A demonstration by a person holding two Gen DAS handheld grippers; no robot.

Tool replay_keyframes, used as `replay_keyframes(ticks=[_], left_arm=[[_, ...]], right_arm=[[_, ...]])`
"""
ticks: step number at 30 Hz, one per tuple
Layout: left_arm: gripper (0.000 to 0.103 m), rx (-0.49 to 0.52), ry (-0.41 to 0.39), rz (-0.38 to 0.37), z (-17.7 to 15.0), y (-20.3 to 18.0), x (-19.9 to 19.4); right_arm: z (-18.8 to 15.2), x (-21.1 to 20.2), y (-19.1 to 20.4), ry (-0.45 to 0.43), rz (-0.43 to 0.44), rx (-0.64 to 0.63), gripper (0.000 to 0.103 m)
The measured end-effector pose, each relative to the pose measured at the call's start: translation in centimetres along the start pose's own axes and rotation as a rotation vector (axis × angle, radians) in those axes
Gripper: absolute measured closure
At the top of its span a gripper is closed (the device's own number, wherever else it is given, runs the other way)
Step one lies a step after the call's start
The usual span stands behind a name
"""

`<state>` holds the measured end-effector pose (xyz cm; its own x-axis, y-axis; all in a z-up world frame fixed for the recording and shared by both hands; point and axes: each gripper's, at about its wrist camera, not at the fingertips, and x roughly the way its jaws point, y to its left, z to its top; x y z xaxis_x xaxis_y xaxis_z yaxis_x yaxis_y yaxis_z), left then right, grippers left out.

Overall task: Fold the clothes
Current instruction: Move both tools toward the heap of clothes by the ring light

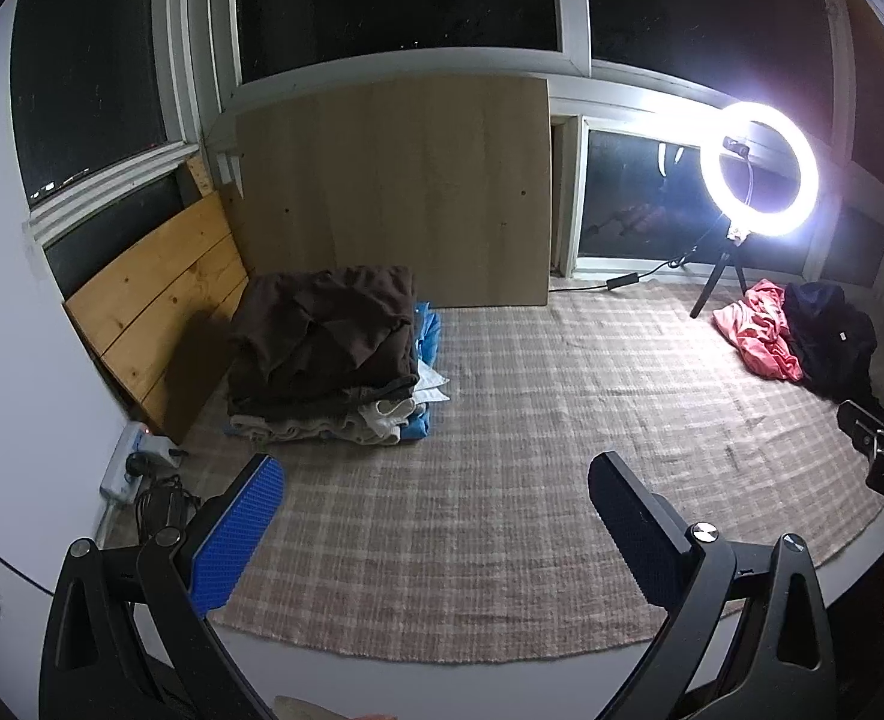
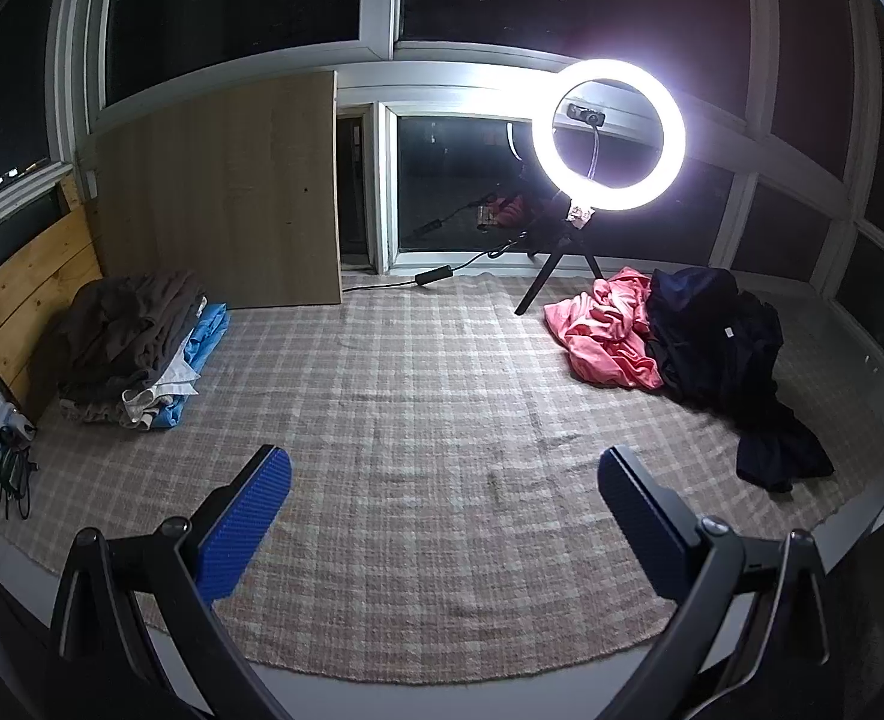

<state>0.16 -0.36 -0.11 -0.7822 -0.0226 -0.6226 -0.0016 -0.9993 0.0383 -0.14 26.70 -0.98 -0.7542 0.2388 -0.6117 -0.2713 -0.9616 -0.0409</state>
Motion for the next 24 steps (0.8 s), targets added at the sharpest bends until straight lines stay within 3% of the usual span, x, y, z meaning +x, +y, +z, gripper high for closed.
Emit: replay_keyframes(ticks=[10,24], left_arm=[[0.001,-0.007,0.034,0.006,0.5,-0.3,0.9],[0.001,0.080,0.034,-0.101,1.6,-4.8,2.3]], right_arm=[[-0.6,0.0,-0.3,0.012,-0.026,0.045,0.000],[-1.0,-0.9,-2.5,0.007,-0.113,0.100,0.000]])
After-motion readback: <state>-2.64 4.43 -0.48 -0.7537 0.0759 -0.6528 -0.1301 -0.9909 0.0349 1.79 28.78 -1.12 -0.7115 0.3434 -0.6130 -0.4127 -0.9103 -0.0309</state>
